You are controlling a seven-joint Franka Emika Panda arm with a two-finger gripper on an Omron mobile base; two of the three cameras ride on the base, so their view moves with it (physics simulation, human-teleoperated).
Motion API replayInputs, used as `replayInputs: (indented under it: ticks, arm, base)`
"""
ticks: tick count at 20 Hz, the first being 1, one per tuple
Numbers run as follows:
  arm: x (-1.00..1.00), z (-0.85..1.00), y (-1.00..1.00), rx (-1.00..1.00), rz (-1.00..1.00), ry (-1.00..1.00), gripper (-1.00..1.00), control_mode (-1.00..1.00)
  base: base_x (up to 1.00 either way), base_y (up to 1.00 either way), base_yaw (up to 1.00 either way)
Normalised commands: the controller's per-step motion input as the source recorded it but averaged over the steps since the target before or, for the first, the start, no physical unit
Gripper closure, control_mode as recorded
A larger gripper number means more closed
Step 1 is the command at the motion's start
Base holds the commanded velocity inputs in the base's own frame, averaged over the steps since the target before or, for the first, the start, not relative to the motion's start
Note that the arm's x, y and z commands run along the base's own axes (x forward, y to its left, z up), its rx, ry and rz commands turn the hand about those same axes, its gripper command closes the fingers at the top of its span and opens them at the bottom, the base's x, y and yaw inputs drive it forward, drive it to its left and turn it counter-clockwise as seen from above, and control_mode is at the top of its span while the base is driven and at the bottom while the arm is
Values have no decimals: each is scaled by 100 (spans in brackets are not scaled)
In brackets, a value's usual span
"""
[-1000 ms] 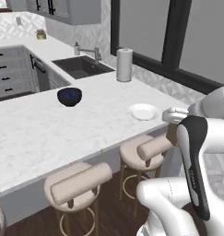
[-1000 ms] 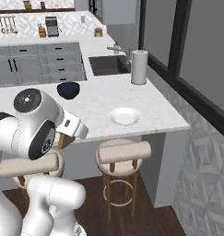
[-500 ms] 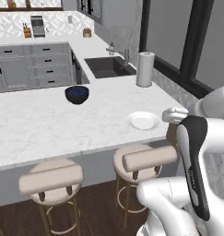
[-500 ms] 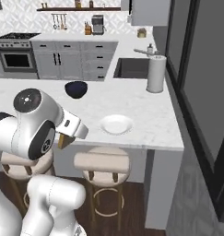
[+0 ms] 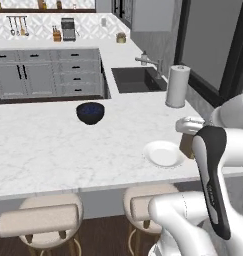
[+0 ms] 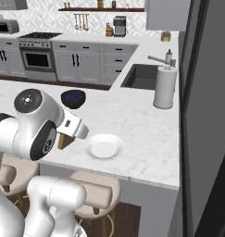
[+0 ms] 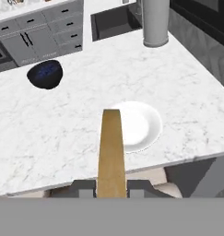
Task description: Start the toaster. Once the lever pops up, take the bread to the plate on the dining counter.
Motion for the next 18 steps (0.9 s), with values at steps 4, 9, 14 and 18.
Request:
replayInputs:
  ticks: [4,9,14,18]
  arm:
    - [53,-12,-21,0,12,15,100,-100]
    - [75,-34,-35,3,24,19,100,-100]
    - [81,-55,-24,5,36,13,100,-100]
    - [83,-44,-18,10,39,7,100,-100]
  base:
    - [22,-6,4]
    - [0,0,0]
    - [0,0,0]
    - [0,0,0]
